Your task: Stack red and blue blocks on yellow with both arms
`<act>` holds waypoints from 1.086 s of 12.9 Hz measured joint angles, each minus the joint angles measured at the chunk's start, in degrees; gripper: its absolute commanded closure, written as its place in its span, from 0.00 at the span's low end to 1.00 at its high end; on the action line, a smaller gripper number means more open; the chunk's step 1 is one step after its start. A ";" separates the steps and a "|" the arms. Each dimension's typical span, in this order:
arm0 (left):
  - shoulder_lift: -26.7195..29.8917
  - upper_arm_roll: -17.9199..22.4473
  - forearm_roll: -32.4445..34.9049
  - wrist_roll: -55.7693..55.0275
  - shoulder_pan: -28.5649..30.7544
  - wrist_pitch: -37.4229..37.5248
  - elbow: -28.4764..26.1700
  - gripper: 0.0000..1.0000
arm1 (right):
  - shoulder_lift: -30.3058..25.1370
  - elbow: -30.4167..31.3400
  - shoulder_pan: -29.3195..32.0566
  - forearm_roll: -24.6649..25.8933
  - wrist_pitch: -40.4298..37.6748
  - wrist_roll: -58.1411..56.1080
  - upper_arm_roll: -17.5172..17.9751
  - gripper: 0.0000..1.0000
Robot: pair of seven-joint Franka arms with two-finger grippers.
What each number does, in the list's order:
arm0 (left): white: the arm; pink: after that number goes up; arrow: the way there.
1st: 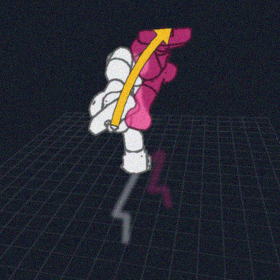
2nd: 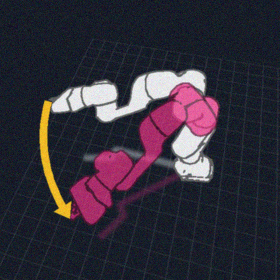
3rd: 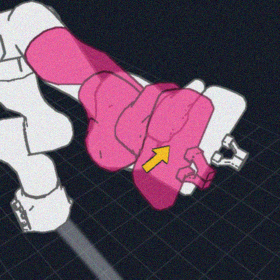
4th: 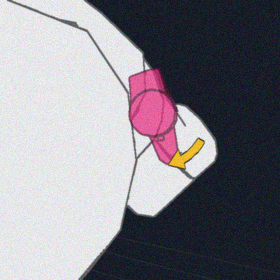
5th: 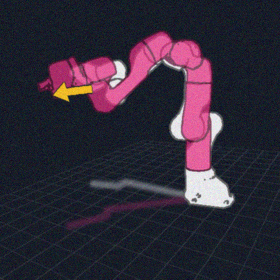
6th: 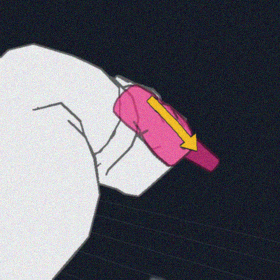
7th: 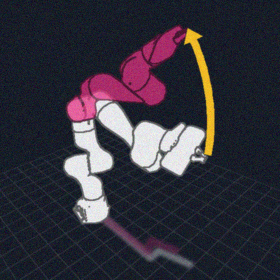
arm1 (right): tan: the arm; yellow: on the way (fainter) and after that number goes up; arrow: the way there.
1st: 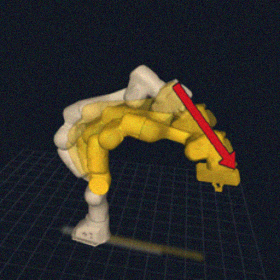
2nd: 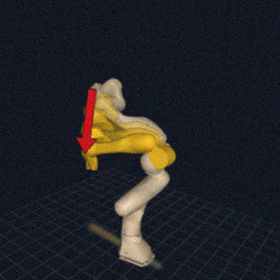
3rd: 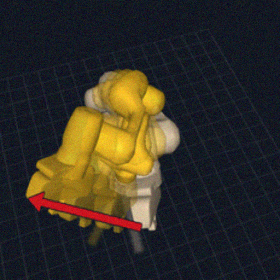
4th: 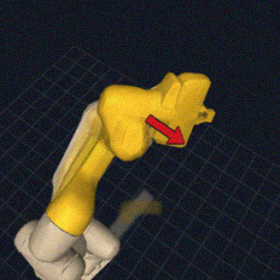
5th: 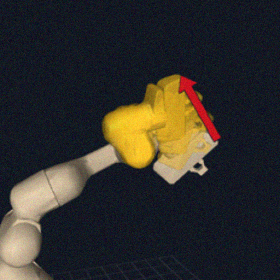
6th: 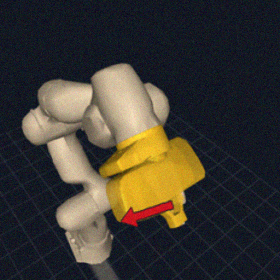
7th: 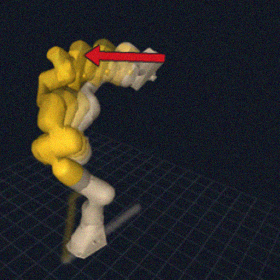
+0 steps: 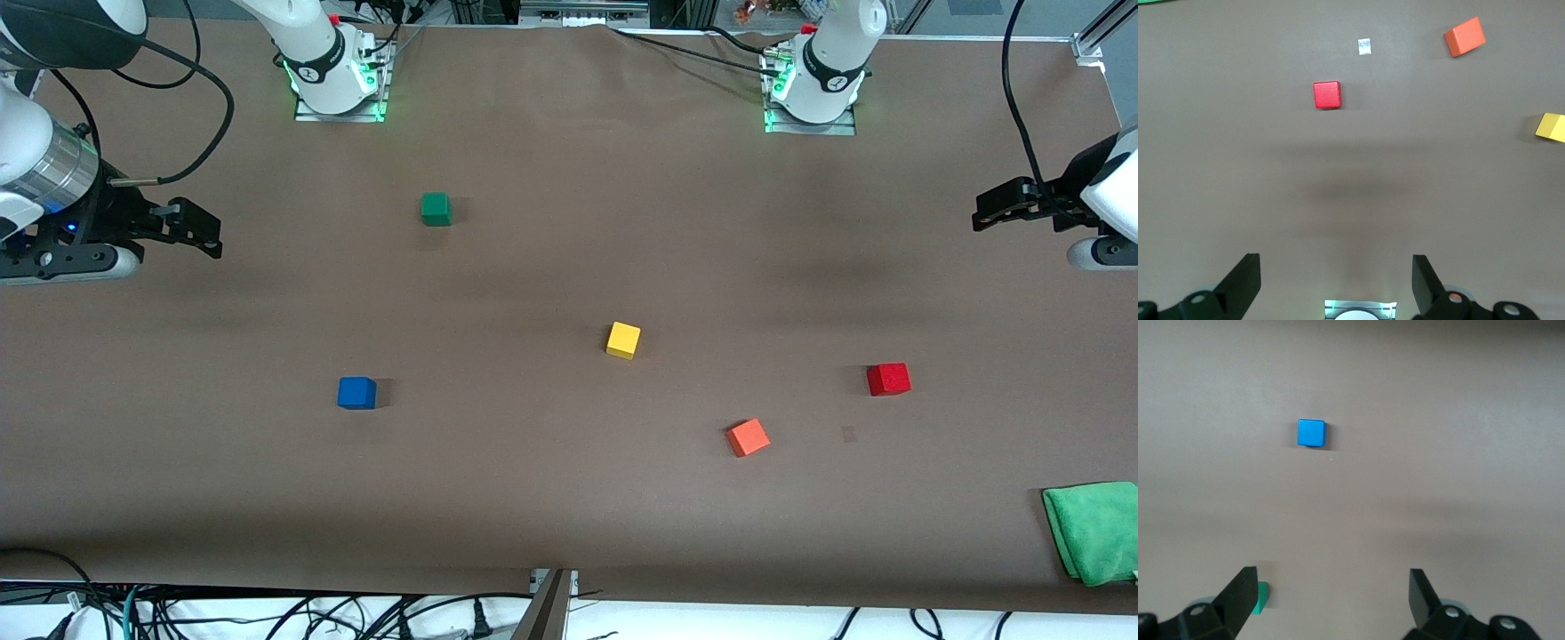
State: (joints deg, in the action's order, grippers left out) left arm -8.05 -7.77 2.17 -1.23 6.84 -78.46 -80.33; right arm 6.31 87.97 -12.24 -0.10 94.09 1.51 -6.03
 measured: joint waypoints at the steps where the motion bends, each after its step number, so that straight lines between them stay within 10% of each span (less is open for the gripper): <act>1: 0.00 -0.06 0.00 0.00 -0.04 -0.02 0.00 0.00 | 0.00 0.00 0.00 -0.02 -0.12 0.00 0.07 0.00; 8: -7.38 -0.07 -0.77 -0.01 -0.08 -3.98 2.87 0.00 | 1.64 2.83 -0.05 -1.87 -0.61 -0.01 2.22 0.00; 14: -22.73 0.40 1.82 0.08 0.58 -22.10 -0.24 0.00 | 15.13 13.70 -1.34 -4.06 27.23 -0.02 2.54 0.01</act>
State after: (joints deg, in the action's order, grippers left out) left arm -30.78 -7.36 3.99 -1.15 7.42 -100.56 -80.57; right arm 21.43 101.67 -13.57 -4.17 121.32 1.49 -3.50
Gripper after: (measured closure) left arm 0.000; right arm 0.004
